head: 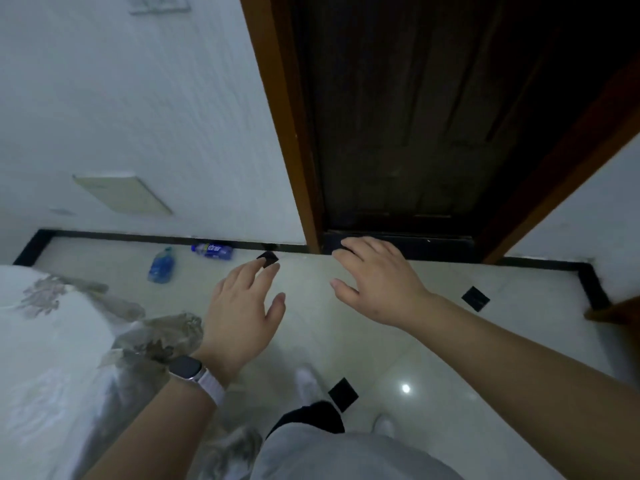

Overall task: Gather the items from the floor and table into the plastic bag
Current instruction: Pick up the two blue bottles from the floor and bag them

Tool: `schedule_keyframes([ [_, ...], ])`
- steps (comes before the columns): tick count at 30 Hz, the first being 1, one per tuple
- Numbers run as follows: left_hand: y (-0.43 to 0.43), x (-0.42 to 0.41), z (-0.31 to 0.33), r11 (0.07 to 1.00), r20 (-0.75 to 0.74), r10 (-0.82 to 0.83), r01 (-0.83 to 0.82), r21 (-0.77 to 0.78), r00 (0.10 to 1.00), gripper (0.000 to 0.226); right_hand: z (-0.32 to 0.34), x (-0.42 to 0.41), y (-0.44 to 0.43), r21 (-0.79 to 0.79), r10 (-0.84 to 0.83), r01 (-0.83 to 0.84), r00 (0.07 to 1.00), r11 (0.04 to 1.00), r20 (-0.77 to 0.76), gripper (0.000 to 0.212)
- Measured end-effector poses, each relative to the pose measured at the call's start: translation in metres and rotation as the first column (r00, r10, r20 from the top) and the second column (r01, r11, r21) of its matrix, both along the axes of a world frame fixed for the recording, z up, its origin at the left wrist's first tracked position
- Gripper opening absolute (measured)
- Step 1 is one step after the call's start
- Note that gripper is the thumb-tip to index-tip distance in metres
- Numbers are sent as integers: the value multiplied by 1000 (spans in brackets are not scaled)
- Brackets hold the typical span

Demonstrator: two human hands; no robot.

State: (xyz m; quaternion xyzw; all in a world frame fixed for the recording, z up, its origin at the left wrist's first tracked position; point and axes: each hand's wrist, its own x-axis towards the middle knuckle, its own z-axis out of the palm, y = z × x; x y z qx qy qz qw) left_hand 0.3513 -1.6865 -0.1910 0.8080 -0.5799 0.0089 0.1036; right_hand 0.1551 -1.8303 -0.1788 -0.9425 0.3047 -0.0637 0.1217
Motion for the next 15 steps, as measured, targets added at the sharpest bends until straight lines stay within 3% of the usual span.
schedule_keyframes([
  [2,-8,50,-14,993,-53,116,-116,7,992,52,-11,61,-27,12,74,-74,996,997,-44,52],
  [5,-19,64,-25,995,-44,99,-99,-11,994,51,-15,78,-40,-17,109,-110,992,994,-60,52],
  [9,-52,143,-43,985,-55,168,-169,-17,984,49,-18,165,-77,-35,165,-172,975,985,-148,54],
  [15,-87,260,-32,974,-36,216,-218,-61,976,49,-7,295,-122,-163,259,-283,954,945,-153,52],
])
